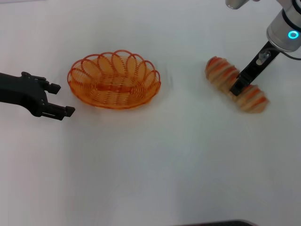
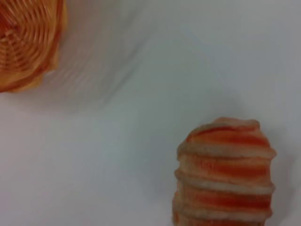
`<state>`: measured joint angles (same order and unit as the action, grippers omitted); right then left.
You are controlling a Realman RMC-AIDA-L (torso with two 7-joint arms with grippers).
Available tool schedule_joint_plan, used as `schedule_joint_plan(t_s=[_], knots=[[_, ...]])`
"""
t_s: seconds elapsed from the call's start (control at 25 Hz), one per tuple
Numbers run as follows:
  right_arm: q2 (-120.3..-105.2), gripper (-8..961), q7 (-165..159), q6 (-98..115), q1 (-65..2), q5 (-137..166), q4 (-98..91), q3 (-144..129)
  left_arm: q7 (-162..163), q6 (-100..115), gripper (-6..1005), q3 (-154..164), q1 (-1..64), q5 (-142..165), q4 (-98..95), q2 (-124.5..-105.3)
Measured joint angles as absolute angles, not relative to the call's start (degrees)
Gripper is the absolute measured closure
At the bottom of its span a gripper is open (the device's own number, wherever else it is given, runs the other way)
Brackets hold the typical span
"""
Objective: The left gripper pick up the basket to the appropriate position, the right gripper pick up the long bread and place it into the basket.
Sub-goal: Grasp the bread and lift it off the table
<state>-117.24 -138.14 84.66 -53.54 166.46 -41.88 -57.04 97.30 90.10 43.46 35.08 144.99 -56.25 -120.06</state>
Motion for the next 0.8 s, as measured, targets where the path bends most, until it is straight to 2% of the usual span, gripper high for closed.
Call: schedule_joint_plan(t_s=[0.8], knots=[[-117.25, 662, -137.9, 85.0, -53.5, 166.5, -42.3, -57.0, 97.4, 90.2, 187, 43.5, 35.3, 145.1, -56.2, -120.06]])
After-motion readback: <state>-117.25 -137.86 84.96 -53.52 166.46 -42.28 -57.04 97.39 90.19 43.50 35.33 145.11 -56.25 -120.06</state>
